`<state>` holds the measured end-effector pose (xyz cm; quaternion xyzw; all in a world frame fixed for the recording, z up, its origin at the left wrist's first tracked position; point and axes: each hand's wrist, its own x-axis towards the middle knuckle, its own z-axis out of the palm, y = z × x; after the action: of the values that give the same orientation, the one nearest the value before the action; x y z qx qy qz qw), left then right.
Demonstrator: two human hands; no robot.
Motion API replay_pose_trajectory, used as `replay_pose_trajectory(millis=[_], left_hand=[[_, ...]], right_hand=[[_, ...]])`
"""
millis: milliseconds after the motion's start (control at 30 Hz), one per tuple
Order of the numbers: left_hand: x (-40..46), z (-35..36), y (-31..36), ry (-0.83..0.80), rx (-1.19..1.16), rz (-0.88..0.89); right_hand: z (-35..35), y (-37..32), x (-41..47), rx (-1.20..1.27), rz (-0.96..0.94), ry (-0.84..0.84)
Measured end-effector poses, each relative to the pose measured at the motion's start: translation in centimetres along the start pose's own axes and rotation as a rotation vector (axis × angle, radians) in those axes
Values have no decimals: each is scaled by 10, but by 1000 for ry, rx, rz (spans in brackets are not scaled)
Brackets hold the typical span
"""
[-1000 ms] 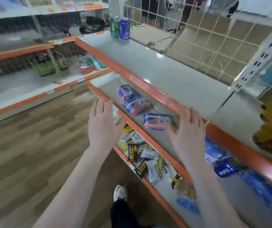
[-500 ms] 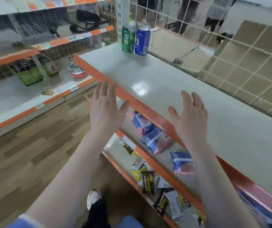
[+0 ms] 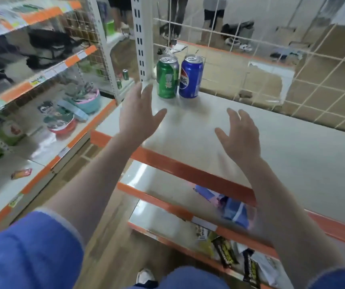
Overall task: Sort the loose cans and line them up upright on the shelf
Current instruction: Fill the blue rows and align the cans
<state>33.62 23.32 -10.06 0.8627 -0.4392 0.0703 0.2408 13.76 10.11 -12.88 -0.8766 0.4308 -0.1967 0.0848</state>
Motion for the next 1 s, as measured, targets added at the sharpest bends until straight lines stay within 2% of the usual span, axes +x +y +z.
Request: replay_pose_trajectory(millis=[133,300,500,767,1000], left_hand=[[60,7,-13,-18,-35,115],[115,23,-21,-163,-135,118],[162,26,-10,-329,-467,44],[150,19,-15,-222,-489,48],[120,-6,-25,-305,-425,34]], right_hand=[[8,-10,22,-64,56,-2],[15,-12,39,-105,67,0],[11,-3,57,-160,83,11],[9,-4,87,-129,14,-3],[-3,-25,139,30,-81,-15]])
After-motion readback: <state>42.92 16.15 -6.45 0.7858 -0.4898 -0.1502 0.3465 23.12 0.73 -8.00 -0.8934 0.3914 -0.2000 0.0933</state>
